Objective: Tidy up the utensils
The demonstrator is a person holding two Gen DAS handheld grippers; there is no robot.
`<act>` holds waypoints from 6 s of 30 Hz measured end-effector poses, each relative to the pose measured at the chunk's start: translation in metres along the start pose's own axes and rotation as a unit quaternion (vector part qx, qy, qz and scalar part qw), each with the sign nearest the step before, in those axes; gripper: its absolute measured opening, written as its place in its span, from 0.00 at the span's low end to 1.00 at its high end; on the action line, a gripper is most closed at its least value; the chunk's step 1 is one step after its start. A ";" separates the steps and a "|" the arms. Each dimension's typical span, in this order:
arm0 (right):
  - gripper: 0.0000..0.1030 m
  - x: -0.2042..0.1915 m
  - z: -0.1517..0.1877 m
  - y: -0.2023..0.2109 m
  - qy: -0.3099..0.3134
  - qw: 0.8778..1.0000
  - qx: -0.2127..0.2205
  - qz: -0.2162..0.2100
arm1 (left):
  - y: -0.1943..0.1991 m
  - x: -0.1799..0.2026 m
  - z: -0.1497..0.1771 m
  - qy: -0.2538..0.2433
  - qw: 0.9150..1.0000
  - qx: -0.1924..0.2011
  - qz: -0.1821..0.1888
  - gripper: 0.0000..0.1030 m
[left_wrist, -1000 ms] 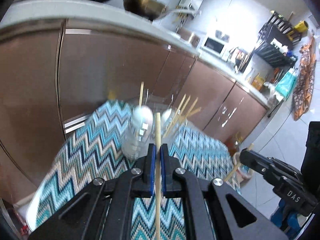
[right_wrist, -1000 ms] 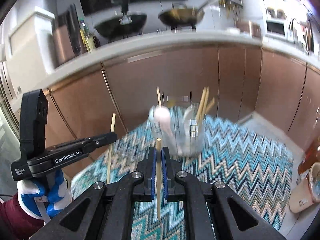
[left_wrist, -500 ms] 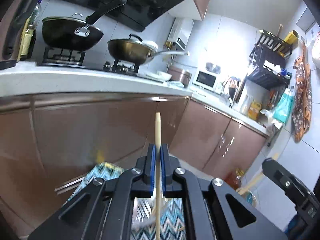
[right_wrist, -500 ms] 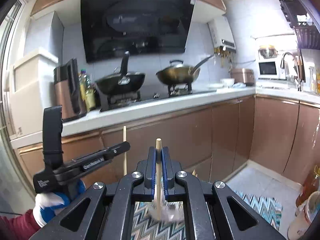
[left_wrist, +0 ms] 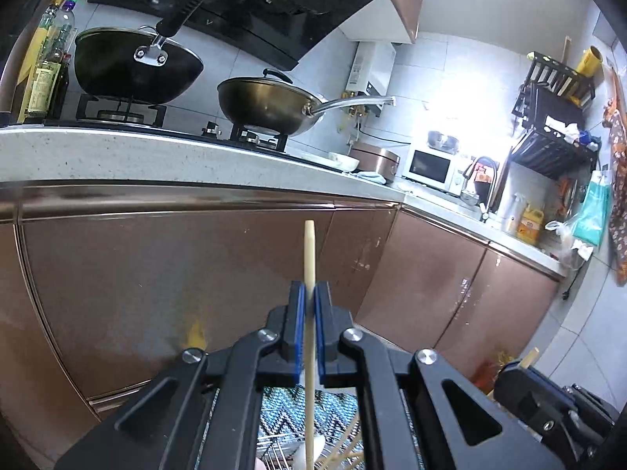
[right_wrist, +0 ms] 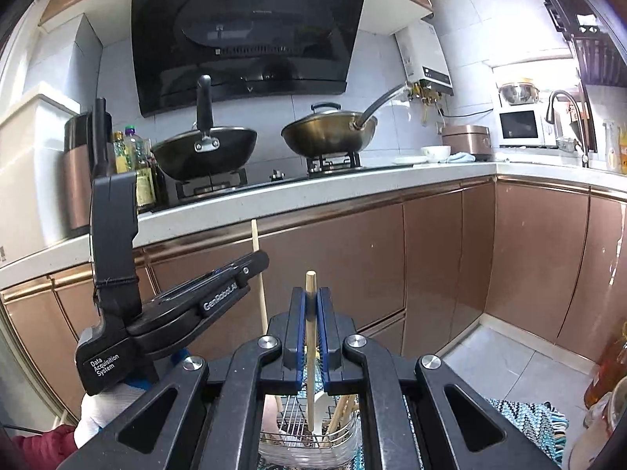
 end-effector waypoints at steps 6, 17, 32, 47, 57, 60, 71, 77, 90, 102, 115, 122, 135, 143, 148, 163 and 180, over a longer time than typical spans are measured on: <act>0.06 0.003 0.013 -0.012 0.002 1.000 -0.013 0.006 | -0.011 0.001 0.021 -0.011 1.000 0.008 -0.019 0.04; 0.06 0.014 0.041 -0.023 -0.004 0.999 -0.035 0.023 | -0.023 -0.006 0.061 -0.008 0.999 -0.004 -0.033 0.07; 0.34 0.012 0.042 0.016 -0.027 0.998 -0.026 0.048 | 0.040 -0.019 0.054 -0.003 1.000 -0.018 -0.024 0.50; 0.86 -0.033 0.046 0.096 0.000 0.994 -0.004 0.107 | 0.162 -0.022 0.062 -0.063 0.994 -0.032 -0.078 0.68; 1.00 -0.055 0.066 0.132 0.005 0.991 -0.005 0.135 | 0.227 -0.034 0.074 -0.079 0.989 -0.013 -0.127 0.76; 1.00 -0.057 0.072 0.142 0.002 0.990 -0.004 0.143 | 0.241 -0.039 0.077 -0.079 0.987 -0.008 -0.141 0.78; 1.00 -0.056 0.082 0.174 -0.008 0.984 0.009 0.180 | 0.274 -0.038 0.078 -0.082 0.986 0.019 -0.146 0.78; 1.00 -0.054 0.085 0.185 -0.011 0.981 0.011 0.196 | 0.286 -0.031 0.079 -0.091 0.985 0.028 -0.144 0.78; 1.00 -0.058 0.089 0.199 -0.005 0.976 0.016 0.215 | 0.299 -0.025 0.083 -0.102 0.986 0.032 -0.132 0.78; 1.00 -0.060 0.088 0.204 0.004 0.971 0.022 0.236 | 0.303 -0.025 0.085 -0.105 0.985 0.037 -0.132 0.78; 1.00 -0.058 0.088 0.207 0.000 0.968 0.029 0.251 | 0.308 -0.023 0.084 -0.107 0.985 0.045 -0.129 0.78; 1.00 -0.058 0.089 0.208 0.001 0.967 0.031 0.254 | 0.310 -0.023 0.085 -0.108 0.985 0.047 -0.130 0.78; 1.00 -0.062 0.084 0.212 0.005 0.963 0.035 0.267 | 0.321 -0.024 0.080 -0.110 0.983 0.063 -0.133 0.78; 1.00 -0.067 0.083 0.212 0.009 0.962 0.036 0.269 | 0.325 -0.027 0.077 -0.107 0.983 0.068 -0.131 0.78; 1.00 -0.069 0.082 0.210 0.011 0.962 0.036 0.270 | 0.325 -0.029 0.077 -0.106 0.983 0.069 -0.132 0.78; 1.00 -0.069 0.082 0.212 0.017 0.961 0.035 0.274 | 0.324 -0.034 0.078 -0.106 0.983 0.066 -0.133 0.78; 1.00 -0.069 0.081 0.216 0.019 0.960 0.036 0.277 | 0.323 -0.029 0.082 -0.105 0.984 0.060 -0.134 0.78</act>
Point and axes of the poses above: each gripper's, at about its wrist camera, not at the fingertips, and y roughly against the way its jaws point, x to its right, z to its underside, the point moved 7 cm from there along -y, roughly the way its jaws point, and after that the axes turned 1 degree about y, right-handed, at the moved point
